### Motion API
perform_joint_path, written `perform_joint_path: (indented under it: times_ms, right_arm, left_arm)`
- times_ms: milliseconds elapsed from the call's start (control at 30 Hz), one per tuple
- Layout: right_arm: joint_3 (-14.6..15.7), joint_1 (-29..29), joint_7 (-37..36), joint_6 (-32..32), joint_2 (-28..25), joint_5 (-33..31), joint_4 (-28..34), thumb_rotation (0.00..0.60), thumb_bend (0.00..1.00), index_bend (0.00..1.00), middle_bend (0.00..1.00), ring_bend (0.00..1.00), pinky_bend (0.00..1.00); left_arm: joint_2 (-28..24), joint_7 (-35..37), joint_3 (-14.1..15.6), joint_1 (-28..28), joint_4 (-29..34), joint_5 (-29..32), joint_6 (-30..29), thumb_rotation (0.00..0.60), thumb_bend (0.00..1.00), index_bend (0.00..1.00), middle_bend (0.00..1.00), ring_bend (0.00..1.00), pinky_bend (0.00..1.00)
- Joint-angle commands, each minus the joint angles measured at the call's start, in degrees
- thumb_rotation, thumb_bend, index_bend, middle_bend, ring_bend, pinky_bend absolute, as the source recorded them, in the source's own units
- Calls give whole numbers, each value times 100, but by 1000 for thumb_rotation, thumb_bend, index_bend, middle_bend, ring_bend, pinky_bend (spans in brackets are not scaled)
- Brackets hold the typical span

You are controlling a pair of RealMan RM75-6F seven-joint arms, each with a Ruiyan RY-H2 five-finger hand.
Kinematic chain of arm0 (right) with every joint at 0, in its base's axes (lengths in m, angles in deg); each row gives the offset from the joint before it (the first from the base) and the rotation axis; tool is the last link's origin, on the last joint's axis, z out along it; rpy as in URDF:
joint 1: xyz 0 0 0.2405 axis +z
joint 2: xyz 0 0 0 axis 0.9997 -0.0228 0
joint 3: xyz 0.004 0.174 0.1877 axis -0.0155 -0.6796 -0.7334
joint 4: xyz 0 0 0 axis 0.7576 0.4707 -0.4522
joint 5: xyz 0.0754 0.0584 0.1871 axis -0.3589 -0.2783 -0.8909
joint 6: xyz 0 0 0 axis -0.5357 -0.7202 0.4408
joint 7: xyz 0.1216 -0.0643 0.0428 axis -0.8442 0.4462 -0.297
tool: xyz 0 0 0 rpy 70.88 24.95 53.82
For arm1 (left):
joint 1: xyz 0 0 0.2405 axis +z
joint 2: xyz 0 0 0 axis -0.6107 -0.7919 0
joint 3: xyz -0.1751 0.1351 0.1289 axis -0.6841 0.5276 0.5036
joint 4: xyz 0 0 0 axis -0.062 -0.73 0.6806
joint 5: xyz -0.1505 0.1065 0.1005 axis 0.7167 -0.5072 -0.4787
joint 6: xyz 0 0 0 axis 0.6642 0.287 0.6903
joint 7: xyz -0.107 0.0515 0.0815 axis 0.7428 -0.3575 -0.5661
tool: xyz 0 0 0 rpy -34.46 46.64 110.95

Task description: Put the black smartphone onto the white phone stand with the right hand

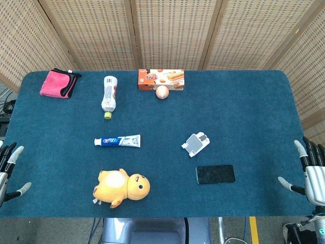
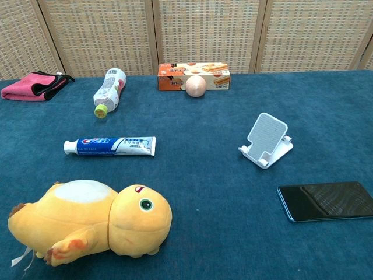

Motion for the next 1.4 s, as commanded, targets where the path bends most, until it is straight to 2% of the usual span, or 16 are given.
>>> perform_joint_path:
  times_ms: [33, 233, 433, 467, 500, 700, 833, 1033, 1233, 1400]
  right_arm:
    - [4, 0, 2, -3, 3, 5, -3, 600, 53, 0, 0, 0, 0]
    - [66, 39, -16, -129, -13, 58, 17, 600, 53, 0, 0, 0, 0]
    - [274, 288, -196, -727, -163, 271, 126, 600, 53, 0, 0, 0, 0]
    - [446, 570, -57, -1256, -140, 547, 81, 600, 55, 0, 0, 0, 0]
    - [468, 693, -47, -1459, -121, 590, 62, 600, 55, 0, 0, 0, 0]
    - [540, 1243, 51, -2263, 165, 761, 40, 600, 99, 16, 13, 0, 3]
    - [473, 1520, 352, -2629, 453, 662, 0, 600, 105, 64, 66, 2, 51]
    - [380, 1795, 760, -3023, 720, 365, -35, 600, 105, 137, 143, 80, 133]
    - [394, 1943, 1009, -3254, 934, 168, -102, 600, 105, 161, 177, 127, 168]
    - [357, 2153, 1249, -3604, 1310, -178, -395, 600, 105, 178, 185, 141, 187]
  left_arm:
    - [-2, -1, -1, -1, 1, 4, 5, 600, 0, 0, 0, 0, 0]
    - [8, -32, -7, -4, 11, 18, 20, 600, 0, 0, 0, 0, 0]
    - [30, -83, -39, 21, 31, 38, -47, 600, 0, 0, 0, 0, 0]
    - [49, -131, -55, 28, 44, 58, -61, 600, 0, 0, 0, 0, 0]
    - [65, -174, -64, 27, 55, 77, -57, 600, 0, 0, 0, 0, 0]
    - [129, -379, -128, -7, 115, 191, 20, 600, 0, 0, 0, 0, 0]
    - [148, -451, -184, -43, 151, 322, 108, 600, 0, 0, 0, 0, 0]
    - [138, -484, -261, -79, 200, 493, 199, 600, 0, 0, 0, 0, 0]
    - [122, -476, -333, -101, 237, 607, 223, 600, 0, 0, 0, 0, 0]
    - [124, -516, -400, -149, 260, 751, 319, 600, 0, 0, 0, 0, 0]
